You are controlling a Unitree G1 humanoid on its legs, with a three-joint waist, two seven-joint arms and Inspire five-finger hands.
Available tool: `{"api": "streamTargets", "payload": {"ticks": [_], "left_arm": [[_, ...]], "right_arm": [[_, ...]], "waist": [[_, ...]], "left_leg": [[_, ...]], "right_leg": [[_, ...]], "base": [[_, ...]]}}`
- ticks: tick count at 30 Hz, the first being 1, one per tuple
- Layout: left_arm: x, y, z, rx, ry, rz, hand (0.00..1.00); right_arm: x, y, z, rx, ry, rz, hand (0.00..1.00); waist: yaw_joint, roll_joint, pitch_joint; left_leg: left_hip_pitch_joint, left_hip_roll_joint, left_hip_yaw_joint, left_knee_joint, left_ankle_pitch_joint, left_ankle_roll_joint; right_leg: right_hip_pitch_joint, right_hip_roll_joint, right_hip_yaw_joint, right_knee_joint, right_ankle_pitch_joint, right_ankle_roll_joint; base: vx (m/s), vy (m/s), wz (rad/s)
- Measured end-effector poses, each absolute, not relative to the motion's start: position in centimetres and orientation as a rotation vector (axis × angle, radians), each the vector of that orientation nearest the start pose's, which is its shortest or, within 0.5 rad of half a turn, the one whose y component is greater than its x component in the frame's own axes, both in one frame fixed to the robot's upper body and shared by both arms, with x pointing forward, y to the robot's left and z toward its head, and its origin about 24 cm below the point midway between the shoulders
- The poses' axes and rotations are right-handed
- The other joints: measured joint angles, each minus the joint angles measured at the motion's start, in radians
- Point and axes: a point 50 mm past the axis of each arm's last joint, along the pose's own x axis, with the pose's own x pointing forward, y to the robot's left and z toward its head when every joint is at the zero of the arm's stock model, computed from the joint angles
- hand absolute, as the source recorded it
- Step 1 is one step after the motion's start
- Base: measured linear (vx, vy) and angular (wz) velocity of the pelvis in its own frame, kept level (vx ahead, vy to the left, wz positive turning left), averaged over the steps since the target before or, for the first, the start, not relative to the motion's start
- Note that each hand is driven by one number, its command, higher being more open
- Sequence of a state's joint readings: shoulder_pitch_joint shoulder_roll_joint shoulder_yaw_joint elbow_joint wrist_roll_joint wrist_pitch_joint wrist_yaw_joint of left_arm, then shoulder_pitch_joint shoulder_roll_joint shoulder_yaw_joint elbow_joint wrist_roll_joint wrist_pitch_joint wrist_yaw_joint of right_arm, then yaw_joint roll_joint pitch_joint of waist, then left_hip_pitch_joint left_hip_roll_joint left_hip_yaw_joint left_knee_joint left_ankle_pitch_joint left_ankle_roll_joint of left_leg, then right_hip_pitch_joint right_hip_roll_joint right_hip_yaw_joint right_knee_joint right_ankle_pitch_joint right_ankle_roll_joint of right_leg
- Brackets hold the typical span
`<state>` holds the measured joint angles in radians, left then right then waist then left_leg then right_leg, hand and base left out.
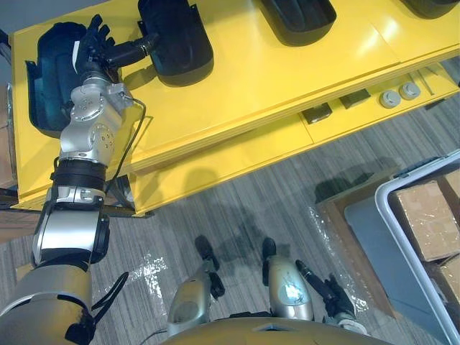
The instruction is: Walk over and take three plastic housings, then place them on the shelf
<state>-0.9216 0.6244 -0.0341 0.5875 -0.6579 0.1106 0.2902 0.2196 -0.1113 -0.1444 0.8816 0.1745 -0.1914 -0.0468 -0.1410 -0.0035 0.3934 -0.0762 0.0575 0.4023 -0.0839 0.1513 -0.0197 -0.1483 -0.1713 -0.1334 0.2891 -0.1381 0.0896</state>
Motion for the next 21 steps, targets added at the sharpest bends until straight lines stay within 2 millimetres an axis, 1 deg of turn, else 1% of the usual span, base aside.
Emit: {"api": "streamTargets", "payload": {"ticks": [4, 8, 13, 15, 17, 19, 21], "left_arm": [[38.0, 26.8, 24.3, -0.164, -0.269, 0.383, 1.0], [37.9, 27.5, 24.0, -0.177, -0.263, 0.446, 1.0], [37.9, 27.7, 24.2, -0.187, -0.29, 0.439, 1.0], [37.8, 27.5, 24.5, -0.185, -0.315, 0.406, 1.0], [37.8, 27.2, 24.9, -0.19, -0.341, 0.355, 1.0], [37.7, 26.4, 25.7, -0.206, -0.376, 0.29, 1.0], [37.1, 24.4, 27.6, -0.183, -0.46, 0.183, 1.0]], "right_arm": [[8.5, -22.6, -14.3, 0.075, 0.871, -0.386, 1.0], [8.5, -22.5, -14.3, 0.085, 0.871, -0.39, 1.0], [8.5, -22.4, -14.3, 0.09, 0.871, -0.388, 1.0], [8.5, -22.3, -14.4, 0.089, 0.875, -0.384, 1.0], [8.6, -22.3, -14.3, 0.089, 0.873, -0.383, 1.0], [8.6, -22.3, -14.3, 0.089, 0.874, -0.383, 1.0], [8.5, -22.3, -14.4, 0.089, 0.876, -0.385, 1.0]], "waist": [[0.001, 0.0, 0.0], [0.0, 0.0, 0.0], [0.003, -0.002, 0.002], [0.003, -0.002, 0.003], [0.004, -0.002, 0.011], [0.004, -0.001, 0.015], [0.008, -0.001, 0.015]], "left_leg": [[0.0, 0.0, 0.0, 0.0, 0.0, 0.0], [0.0, 0.0, 0.002, 0.0, 0.0, -0.001], [0.0, 0.0, 0.002, 0.0, 0.0, -0.001], [0.0, 0.0, 0.002, 0.0, 0.0, -0.001], [0.011, -0.001, 0.002, 0.0, 0.0, -0.001], [0.017, -0.002, 0.001, 0.0, -0.003, -0.004], [0.019, -0.004, -0.001, 0.0, -0.002, -0.003]], "right_leg": [[-0.003, -0.001, 0.0, 0.008, -0.005, 0.001], [-0.003, -0.001, 0.0, 0.008, -0.005, 0.001], [-0.002, -0.001, 0.0, 0.008, -0.005, 0.001], [-0.002, -0.001, 0.001, 0.008, -0.005, 0.001], [0.009, -0.002, 0.0, 0.007, -0.005, 0.001], [0.016, -0.002, 0.0, 0.006, -0.005, 0.002], [0.02, -0.003, -0.004, 0.003, -0.005, 0.002]], "base": [[0.0, 0.0, 0.0], [0.0, 0.0, 0.0], [0.0, 0.0, 0.0], [0.0, 0.0, 0.0], [0.0, 0.0, 0.0], [0.0, 0.0, 0.0], [0.01, -0.007, 0.02]]}}
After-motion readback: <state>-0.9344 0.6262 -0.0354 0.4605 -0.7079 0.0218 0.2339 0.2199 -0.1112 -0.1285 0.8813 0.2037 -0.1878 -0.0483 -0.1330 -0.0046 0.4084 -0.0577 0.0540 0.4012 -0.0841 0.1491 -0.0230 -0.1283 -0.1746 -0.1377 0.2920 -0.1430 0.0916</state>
